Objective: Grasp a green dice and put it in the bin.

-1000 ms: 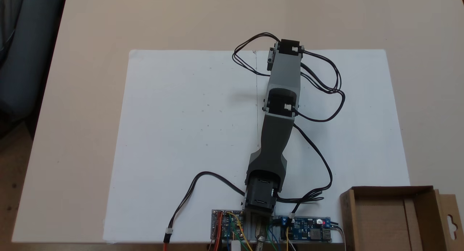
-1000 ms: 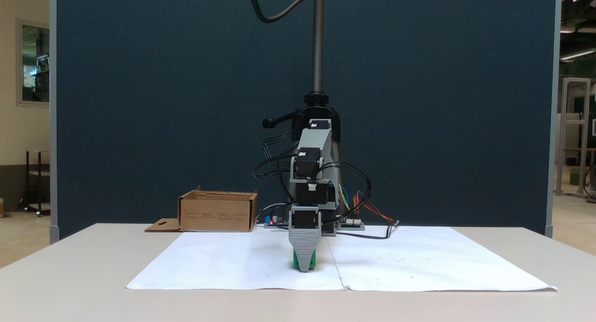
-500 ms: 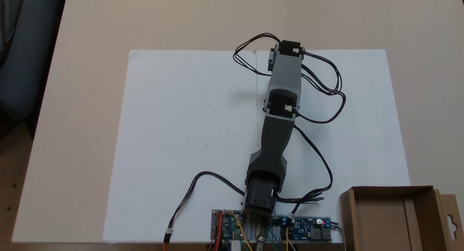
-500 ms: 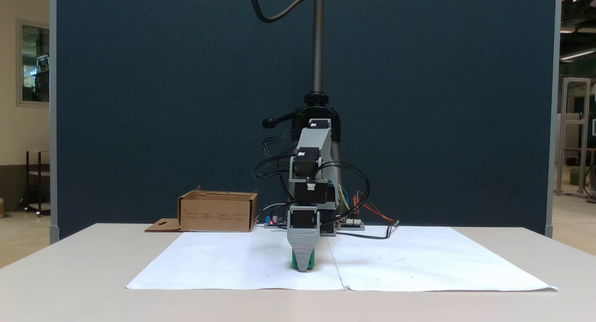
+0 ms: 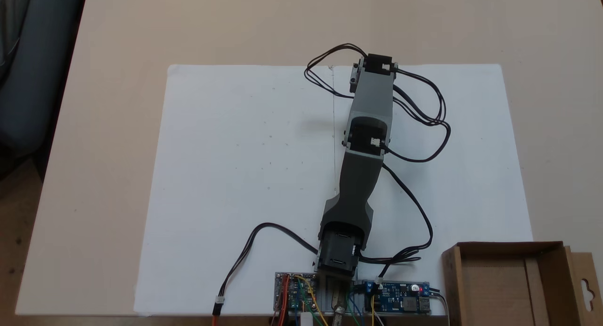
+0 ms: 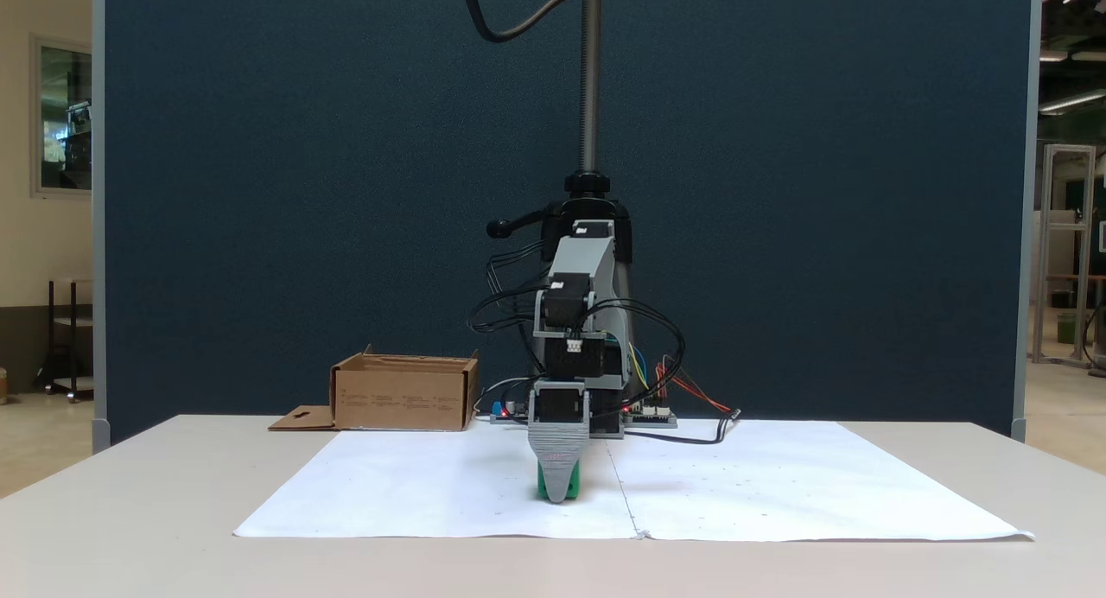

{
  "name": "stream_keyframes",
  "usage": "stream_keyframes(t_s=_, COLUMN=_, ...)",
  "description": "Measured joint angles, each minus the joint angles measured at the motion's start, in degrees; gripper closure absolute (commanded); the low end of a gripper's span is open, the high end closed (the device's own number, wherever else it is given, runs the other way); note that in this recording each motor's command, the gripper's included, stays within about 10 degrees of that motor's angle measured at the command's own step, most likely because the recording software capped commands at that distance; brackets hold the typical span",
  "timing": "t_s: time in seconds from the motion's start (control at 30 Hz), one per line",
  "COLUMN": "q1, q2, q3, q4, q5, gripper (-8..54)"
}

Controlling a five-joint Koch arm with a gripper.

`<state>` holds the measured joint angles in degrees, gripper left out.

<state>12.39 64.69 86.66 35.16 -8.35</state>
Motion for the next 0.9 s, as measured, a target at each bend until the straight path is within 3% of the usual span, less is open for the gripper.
stream_keyframes(t_s=0.4, q1=8.4, q2=16.0, q3=1.2, q4=1.3, q5=0.4, gripper=33.5)
stream_keyframes(t_s=0.9, q1=47.5, q2=19.0, q3=-27.5, q4=21.6, q5=0.1, gripper=33.5)
